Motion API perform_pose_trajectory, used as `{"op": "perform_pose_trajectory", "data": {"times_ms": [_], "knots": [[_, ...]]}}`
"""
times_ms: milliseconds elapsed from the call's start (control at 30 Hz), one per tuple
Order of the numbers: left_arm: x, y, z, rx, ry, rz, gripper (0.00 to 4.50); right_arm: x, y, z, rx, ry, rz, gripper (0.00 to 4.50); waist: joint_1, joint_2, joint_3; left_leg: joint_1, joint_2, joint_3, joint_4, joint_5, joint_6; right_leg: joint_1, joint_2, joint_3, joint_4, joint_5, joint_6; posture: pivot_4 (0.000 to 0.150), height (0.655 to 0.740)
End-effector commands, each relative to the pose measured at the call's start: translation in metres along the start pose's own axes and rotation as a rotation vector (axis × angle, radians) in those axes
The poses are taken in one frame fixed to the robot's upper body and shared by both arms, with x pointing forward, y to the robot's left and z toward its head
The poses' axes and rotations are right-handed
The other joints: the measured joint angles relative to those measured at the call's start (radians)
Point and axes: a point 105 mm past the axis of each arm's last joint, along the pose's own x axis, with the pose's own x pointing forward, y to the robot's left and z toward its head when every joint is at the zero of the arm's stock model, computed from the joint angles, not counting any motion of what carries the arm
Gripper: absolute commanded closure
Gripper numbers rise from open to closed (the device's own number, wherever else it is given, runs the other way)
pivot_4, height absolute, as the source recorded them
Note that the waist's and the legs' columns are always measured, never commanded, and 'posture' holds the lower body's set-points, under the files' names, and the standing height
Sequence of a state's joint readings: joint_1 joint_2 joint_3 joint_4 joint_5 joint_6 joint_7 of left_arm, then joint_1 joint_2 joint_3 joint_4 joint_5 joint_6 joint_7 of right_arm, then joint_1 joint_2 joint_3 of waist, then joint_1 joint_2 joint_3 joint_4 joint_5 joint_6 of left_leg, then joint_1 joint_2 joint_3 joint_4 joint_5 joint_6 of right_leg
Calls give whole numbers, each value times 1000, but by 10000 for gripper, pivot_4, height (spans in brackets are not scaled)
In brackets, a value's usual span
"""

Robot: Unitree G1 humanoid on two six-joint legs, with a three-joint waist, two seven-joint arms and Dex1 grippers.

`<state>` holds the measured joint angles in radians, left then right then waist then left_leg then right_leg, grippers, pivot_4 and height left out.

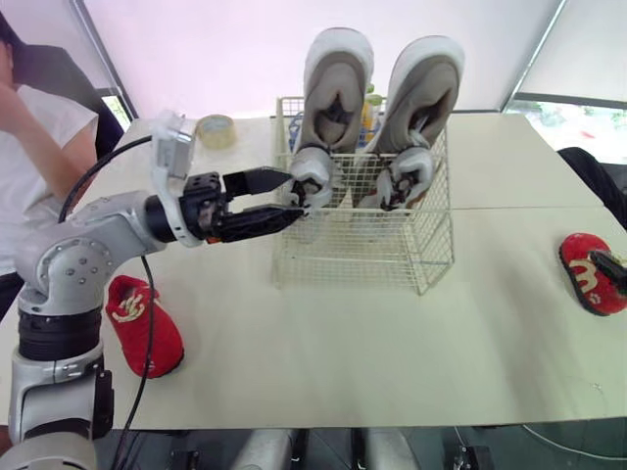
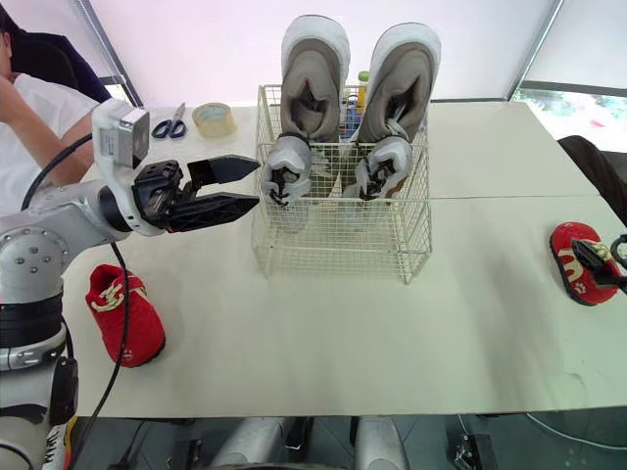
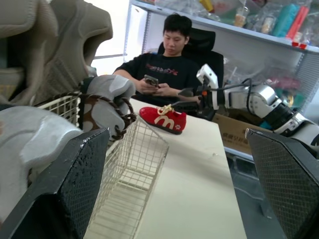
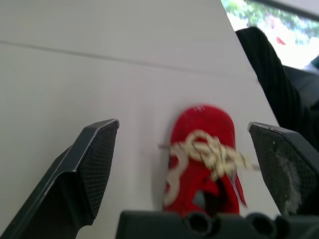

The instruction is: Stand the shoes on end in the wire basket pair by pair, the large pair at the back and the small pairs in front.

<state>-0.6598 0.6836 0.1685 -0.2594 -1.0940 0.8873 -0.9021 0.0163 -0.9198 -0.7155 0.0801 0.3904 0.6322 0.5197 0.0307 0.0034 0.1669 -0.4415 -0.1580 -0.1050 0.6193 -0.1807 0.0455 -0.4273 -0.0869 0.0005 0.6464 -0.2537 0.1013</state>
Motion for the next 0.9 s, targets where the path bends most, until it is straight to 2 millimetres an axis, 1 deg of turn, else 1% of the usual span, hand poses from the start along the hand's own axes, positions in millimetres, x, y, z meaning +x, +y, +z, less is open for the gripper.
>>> {"op": "perform_pose_trajectory", "data": {"times_ms": [33,100,200,367,467,567,633,667,733,800,833,867,900], "knots": [[2,-8,5,43,-5,-19,97,2,-12,-7,67,-10,-30,0,0,1,0,0,0,0,0,0,0,0,0,0,0,0,0,1500,7400],[2,-7,5,55,-3,-7,97,5,-12,-13,103,1,-11,0,-2,1,0,0,0,0,0,0,0,0,0,0,0,0,0,1500,7400],[2,-6,4,67,5,7,97,15,-16,-30,96,48,-22,0,-5,1,0,1,0,0,0,0,0,1,0,0,0,0,0,1500,7400],[2,-3,4,93,5,25,97,29,-18,-42,140,66,-22,0,-13,1,0,1,0,0,0,0,0,1,0,0,0,0,0,1500,7400],[3,-1,0,114,18,39,97,39,-17,-45,169,68,-28,0,-18,1,0,1,0,0,0,0,0,1,0,0,0,0,0,1500,7400],[5,-2,0,130,20,40,0,45,-17,-44,178,66,-35,7669,-19,1,0,1,0,0,0,0,0,1,0,0,0,0,0,1500,7400],[6,-3,1,135,20,41,0,48,-16,-45,182,72,-29,16528,-19,1,1,1,0,0,0,0,0,1,0,0,0,0,0,1500,7400],[7,-2,1,138,19,43,0,49,-14,-45,183,73,-25,23674,-19,1,1,1,0,0,0,0,0,1,0,0,0,0,0,1500,7400],[8,-1,3,141,12,52,0,49,-11,-40,179,53,-12,31073,-18,1,0,1,0,0,0,0,0,1,0,0,0,0,0,1500,7400],[8,2,6,135,6,61,0,48,-9,-30,174,17,1,38850,-18,1,1,1,0,0,0,0,0,1,0,0,0,0,0,1500,7400],[8,3,7,132,3,64,0,47,-9,-25,173,-1,4,41824,-18,1,0,1,0,0,0,0,0,1,0,0,0,0,0,1500,7400],[7,4,8,127,-4,67,0,45,-9,-17,162,-24,6,43200,-18,2,1,1,0,0,0,0,0,1,0,0,0,0,0,1500,7400],[7,6,11,122,-12,70,0,41,-10,-2,136,-74,6,43403,-18,2,1,1,0,0,0,0,-1,1,0,0,0,0,0,1500,7400]]}}
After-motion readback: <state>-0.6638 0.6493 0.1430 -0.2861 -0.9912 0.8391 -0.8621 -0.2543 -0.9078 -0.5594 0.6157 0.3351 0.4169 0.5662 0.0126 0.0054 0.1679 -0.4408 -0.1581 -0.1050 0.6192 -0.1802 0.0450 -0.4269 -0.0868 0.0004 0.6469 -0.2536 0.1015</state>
